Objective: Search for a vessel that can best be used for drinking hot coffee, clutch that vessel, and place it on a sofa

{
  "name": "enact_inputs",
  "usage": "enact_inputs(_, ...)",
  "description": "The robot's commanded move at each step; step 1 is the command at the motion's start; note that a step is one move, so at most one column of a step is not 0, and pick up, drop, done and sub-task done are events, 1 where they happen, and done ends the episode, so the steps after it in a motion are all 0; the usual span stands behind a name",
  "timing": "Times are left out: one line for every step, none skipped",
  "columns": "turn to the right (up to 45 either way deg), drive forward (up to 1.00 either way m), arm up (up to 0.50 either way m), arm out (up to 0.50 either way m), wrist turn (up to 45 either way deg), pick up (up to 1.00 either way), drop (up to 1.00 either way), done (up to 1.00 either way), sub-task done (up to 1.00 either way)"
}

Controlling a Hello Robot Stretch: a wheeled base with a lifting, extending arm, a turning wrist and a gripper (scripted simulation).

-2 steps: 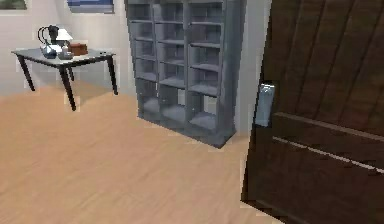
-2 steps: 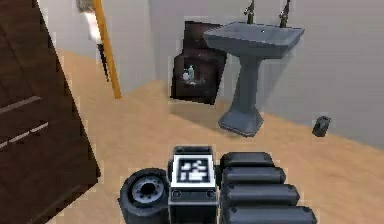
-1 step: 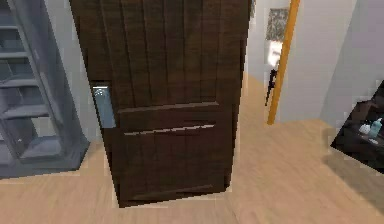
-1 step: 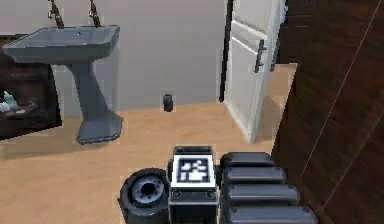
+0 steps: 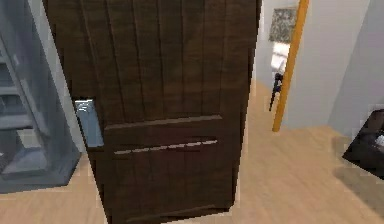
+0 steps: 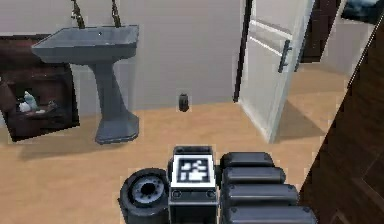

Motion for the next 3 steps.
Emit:
enact_inputs(-45.0,0.00,0.00,0.00,0.0,0.00,0.00,0.00,0.00)
enact_inputs(-24.0,0.00,0.00,0.00,0.0,0.00,0.00,0.00,0.00)
enact_inputs(0.0,0.20,0.00,0.00,0.0,0.00,0.00,0.00,0.00)
